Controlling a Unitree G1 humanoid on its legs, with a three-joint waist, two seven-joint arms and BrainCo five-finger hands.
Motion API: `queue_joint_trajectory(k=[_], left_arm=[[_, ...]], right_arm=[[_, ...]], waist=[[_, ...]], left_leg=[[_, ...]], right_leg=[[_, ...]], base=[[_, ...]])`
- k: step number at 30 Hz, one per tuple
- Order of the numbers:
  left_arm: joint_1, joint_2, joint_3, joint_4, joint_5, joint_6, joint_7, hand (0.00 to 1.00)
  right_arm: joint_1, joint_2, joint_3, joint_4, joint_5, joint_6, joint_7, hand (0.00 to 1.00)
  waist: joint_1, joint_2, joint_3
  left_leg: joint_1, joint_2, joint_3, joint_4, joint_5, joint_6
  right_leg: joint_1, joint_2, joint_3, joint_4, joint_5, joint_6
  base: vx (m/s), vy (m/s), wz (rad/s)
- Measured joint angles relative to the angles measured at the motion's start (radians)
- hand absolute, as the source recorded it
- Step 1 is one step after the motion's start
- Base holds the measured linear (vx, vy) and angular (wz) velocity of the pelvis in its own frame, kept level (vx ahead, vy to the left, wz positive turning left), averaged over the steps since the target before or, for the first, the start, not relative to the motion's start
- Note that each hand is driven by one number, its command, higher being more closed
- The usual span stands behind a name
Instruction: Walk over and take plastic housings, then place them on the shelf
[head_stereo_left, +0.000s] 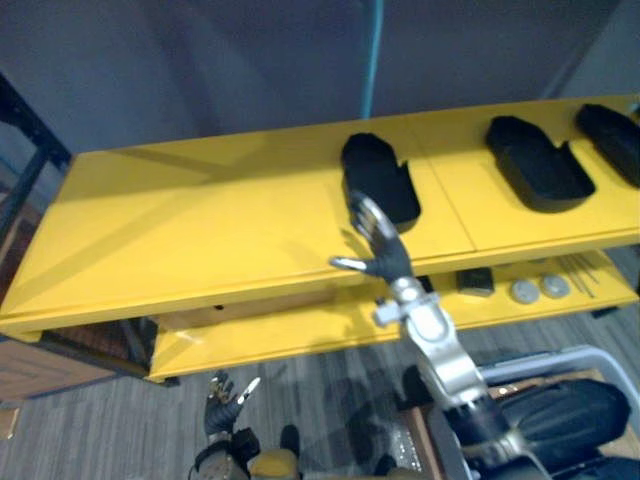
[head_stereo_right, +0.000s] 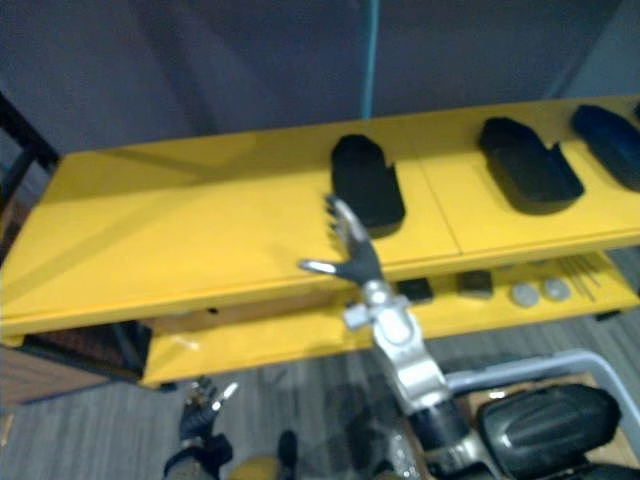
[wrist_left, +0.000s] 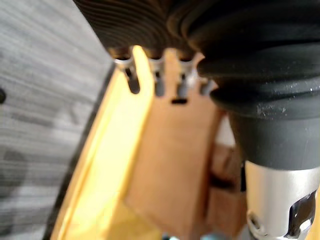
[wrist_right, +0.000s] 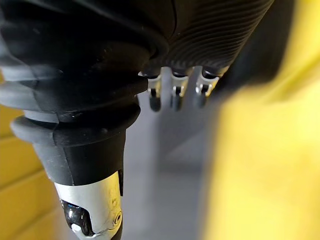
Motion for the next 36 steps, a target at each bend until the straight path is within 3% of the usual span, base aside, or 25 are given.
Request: queue_joint_trajectory(k=[3,5,6,10,20,28,36], left_arm=[[-0.004,0.001,0.0,-0.001,0.0,-0.026,0.01,0.0],[-0.006,0.001,-0.001,-0.005,0.0,-0.03,0.01,0.0],[-0.005,0.002,-0.005,-0.006,-0.001,-0.03,0.012,0.0],[-0.005,0.004,-0.023,-0.006,-0.001,-0.029,0.02,0.0],[-0.004,0.004,-0.047,-0.04,-0.001,-0.025,0.039,0.0],[-0.003,0.012,-0.09,-0.043,-0.001,-0.01,0.039,0.0],[-0.003,0.012,-0.127,-0.025,-0.002,0.009,0.041,0.0]], right_arm=[[0.023,-0.027,-0.047,0.0,-0.006,-0.004,-0.001,0.0],[0.023,-0.043,-0.054,0.0,-0.057,-0.006,-0.005,0.0],[0.023,-0.05,-0.052,0.0,-0.078,-0.006,-0.012,1.0],[0.016,-0.051,-0.051,0.004,-0.129,-0.006,-0.023,1.0],[-0.04,-0.058,-0.048,0.071,-0.126,-0.026,-0.093,1.0],[-0.141,-0.018,-0.049,0.214,-0.106,-0.048,-0.242,1.0],[-0.277,0.001,-0.049,0.339,-0.065,-0.049,-0.245,1.0]], waist=[[-0.029,-0.001,-0.001],[-0.03,-0.001,-0.001],[-0.03,-0.002,-0.002],[-0.028,-0.005,-0.003],[-0.023,-0.003,-0.005],[-0.005,0.008,-0.013],[0.008,0.012,-0.015]], left_leg=[[-0.001,0.0,0.003,0.0,0.0,0.0],[-0.002,0.0,0.002,0.0,0.0,0.0],[-0.003,0.0,0.002,0.0,0.0,0.0],[-0.005,-0.003,0.001,0.0,-0.001,0.002],[-0.015,-0.011,-0.006,0.005,-0.001,0.004],[-0.019,-0.012,-0.011,0.014,-0.001,0.004],[-0.023,-0.016,-0.026,0.017,0.003,0.009]], right_leg=[[-0.002,0.0,0.003,-0.001,0.004,0.004],[-0.002,0.0,0.003,-0.001,0.005,0.004],[-0.003,0.0,0.003,-0.001,0.005,0.005],[-0.003,-0.003,0.002,-0.001,0.006,0.006],[-0.005,-0.011,-0.004,-0.001,0.009,0.01],[-0.003,-0.013,-0.005,0.001,0.01,0.009],[0.001,-0.017,-0.02,0.007,0.01,0.009]], base=[[0.0,0.003,-0.04],[0.0,0.0,0.0],[0.0,0.0,0.0],[0.0,0.0,0.0],[0.0,0.003,0.02],[0.0,0.0,0.0],[-0.01,0.001,0.05]])
